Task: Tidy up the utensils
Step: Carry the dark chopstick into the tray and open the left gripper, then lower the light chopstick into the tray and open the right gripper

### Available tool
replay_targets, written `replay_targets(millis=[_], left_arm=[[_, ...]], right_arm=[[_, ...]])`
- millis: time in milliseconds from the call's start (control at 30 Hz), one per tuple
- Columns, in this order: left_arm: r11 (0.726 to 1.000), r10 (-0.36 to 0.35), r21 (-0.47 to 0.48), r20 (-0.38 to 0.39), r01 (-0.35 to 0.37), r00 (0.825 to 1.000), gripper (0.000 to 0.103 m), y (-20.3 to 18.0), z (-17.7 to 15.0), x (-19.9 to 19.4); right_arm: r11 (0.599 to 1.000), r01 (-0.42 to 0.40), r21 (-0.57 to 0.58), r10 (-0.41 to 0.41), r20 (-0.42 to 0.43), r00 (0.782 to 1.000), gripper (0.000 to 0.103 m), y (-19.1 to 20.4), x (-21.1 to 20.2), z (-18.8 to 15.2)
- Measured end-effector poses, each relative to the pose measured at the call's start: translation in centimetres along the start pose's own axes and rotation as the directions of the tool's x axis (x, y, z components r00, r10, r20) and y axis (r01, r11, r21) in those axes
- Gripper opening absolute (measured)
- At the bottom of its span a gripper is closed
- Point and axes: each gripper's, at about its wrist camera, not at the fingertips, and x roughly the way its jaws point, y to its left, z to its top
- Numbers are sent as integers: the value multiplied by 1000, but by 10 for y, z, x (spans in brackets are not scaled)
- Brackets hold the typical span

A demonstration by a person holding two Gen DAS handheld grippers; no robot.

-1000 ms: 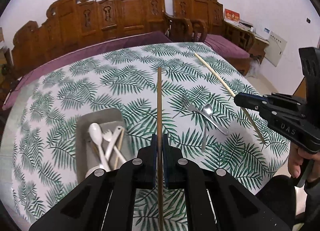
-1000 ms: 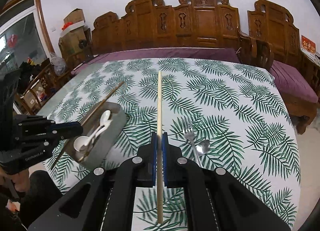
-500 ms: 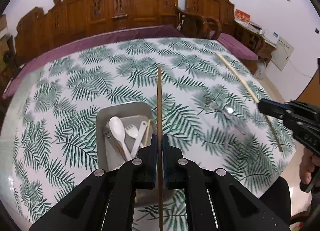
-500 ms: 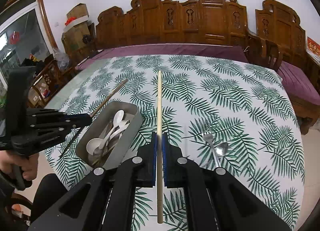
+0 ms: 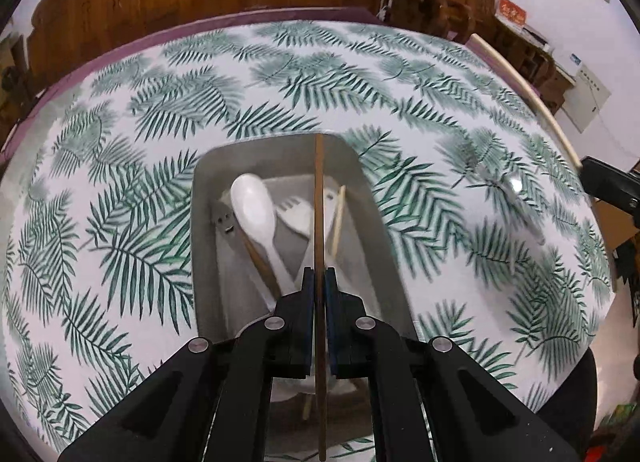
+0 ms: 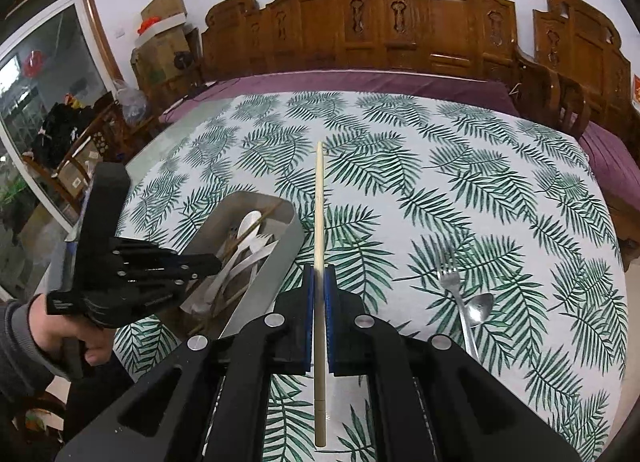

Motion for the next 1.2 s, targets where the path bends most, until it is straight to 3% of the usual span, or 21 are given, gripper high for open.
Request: replay_targets(millis=[233, 300, 667, 967, 1200], left_arm=[[999, -14, -34, -16, 13, 1000, 5, 10, -1, 9], [999, -17, -30, -2, 17, 1000, 11, 10, -2, 6], [998, -10, -66, 113, 17, 994, 20, 33, -18, -60], [996, 18, -91, 154, -4, 988, 25, 55, -33, -96], [994, 42, -105, 171, -24, 984, 31, 68, -44, -112]], right_arm=[[1000, -17, -12, 17, -27, 999, 6, 12, 11, 0], [1000, -19, -17, 19, -34, 999, 6, 16, 15, 0], [997, -76, -19, 75, -59, 995, 6, 56, 45, 3], [992, -119, 40, 123, -100, 987, 6, 83, 87, 7], [995, -76, 68, 85, -140, 986, 6, 88, 120, 6]])
